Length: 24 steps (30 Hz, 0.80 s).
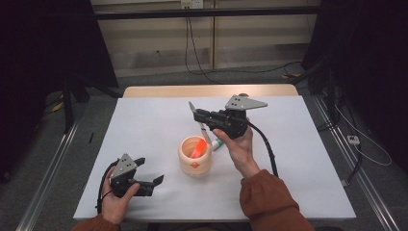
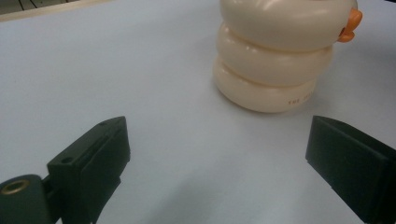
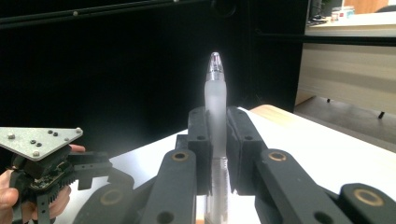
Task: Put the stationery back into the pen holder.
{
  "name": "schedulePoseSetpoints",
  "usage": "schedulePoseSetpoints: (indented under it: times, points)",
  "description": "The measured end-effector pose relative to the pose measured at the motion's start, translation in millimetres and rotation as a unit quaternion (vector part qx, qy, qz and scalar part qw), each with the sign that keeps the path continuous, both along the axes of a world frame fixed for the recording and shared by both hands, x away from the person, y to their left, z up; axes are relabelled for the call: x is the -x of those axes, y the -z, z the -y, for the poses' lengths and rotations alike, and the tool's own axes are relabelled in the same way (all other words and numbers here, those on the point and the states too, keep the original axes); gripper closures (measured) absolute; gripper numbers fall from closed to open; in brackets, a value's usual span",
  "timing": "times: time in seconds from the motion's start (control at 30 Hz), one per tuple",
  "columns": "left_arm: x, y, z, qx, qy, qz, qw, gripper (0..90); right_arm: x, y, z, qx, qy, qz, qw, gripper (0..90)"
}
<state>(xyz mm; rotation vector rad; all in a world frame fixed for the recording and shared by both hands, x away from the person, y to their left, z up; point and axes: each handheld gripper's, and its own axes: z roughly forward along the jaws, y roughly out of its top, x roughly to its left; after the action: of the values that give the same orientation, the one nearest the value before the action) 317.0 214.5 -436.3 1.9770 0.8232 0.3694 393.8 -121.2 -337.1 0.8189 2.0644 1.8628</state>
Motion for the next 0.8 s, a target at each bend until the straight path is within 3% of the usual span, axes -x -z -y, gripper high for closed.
schedulePoseSetpoints:
  times: [0.4, 0.8]
  points:
    - [0.5, 0.7, 2.3, -0.004, 0.008, -0.001, 1.0, 6.2, -6.0, 16.6, -21.9, 0.024, -0.016, -0.011, 0.9995, 81.6]
    - [0.5, 1.6, 2.8, -0.003, 0.009, -0.005, 0.9999, 6.2, -9.2, 43.4, -25.1, 0.043, -0.02, -0.033, 0.9983, 81.3]
